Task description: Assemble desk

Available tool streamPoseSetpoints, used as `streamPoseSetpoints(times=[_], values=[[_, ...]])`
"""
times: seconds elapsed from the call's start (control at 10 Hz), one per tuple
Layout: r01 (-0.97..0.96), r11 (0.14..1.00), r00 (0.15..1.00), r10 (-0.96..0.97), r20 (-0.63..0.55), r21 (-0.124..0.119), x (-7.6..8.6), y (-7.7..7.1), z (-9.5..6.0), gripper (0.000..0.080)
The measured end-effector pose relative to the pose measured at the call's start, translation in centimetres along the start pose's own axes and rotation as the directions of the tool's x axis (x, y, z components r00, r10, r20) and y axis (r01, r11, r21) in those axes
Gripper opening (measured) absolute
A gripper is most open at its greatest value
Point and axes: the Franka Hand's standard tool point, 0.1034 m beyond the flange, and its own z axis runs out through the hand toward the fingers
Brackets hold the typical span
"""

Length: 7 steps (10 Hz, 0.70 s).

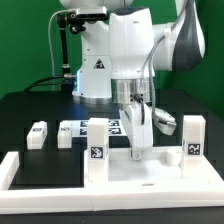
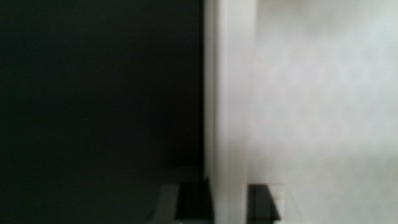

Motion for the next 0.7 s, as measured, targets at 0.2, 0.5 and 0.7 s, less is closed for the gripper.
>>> streamPoseSetpoints(times=[0.2,0.5,0.7], values=[[0.089,0.996,0.996,-0.089,0.000,0.000,0.3,0.1,0.0,0.0051],[0.344,0.939,0.939,-0.343,0.035,-0.013,2.7,2.0,-0.3,0.0059],[0.412,0.911,0.911,-0.412,0.021,-0.013,3.4,2.6,-0.4,0.0058]])
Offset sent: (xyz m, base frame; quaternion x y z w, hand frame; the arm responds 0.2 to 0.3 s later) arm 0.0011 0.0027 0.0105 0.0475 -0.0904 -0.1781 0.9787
